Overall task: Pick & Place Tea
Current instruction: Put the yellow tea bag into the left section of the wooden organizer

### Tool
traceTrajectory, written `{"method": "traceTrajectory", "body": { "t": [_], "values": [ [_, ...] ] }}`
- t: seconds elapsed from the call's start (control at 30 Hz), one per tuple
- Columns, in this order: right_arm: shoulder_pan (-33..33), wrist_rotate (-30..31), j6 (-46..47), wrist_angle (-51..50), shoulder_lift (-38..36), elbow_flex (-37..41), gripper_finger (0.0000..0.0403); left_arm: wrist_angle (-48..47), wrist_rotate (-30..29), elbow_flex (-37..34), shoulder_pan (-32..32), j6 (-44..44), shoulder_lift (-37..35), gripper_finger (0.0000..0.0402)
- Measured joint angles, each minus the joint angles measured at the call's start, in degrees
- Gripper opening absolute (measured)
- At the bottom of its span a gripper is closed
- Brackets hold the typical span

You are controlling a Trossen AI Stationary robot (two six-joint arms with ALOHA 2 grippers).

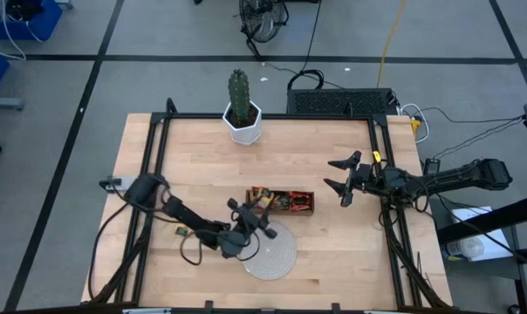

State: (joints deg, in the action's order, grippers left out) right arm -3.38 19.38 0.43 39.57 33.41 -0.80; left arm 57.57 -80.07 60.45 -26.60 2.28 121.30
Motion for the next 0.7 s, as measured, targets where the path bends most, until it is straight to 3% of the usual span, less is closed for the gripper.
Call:
{"method": "traceTrajectory", "body": {
  "t": [0.07,0.17,0.23,0.37,0.43,0.5,0.7],
  "values": [
    [0.01,0.02,0.00,0.00,0.00,0.00,0.0278,-0.88,2.24,0.00,-0.48,10.08,-3.31,0.0159],
    [0.01,0.01,0.00,0.00,-0.02,-0.01,0.0277,-11.13,12.58,0.00,-0.69,18.50,-11.46,0.0159],
    [0.00,0.00,0.02,0.00,0.00,-0.02,0.0278,-25.85,22.72,0.45,0.89,10.35,-19.13,0.0159],
    [0.02,0.02,0.02,0.00,-0.01,0.00,0.0278,-61.43,49.61,4.24,9.53,-12.37,-31.28,0.0159],
    [0.00,0.02,0.00,0.00,0.00,0.00,0.0277,-72.60,57.79,5.51,13.61,-15.53,-33.32,0.0159],
    [0.00,0.01,0.01,0.00,0.00,-0.01,0.0278,-77.86,62.88,6.03,17.01,-13.01,-34.10,0.0159],
    [0.00,0.02,0.00,0.00,0.00,0.00,0.0277,-77.06,78.76,5.75,24.90,-6.80,-29.95,0.0159]
  ]
}}
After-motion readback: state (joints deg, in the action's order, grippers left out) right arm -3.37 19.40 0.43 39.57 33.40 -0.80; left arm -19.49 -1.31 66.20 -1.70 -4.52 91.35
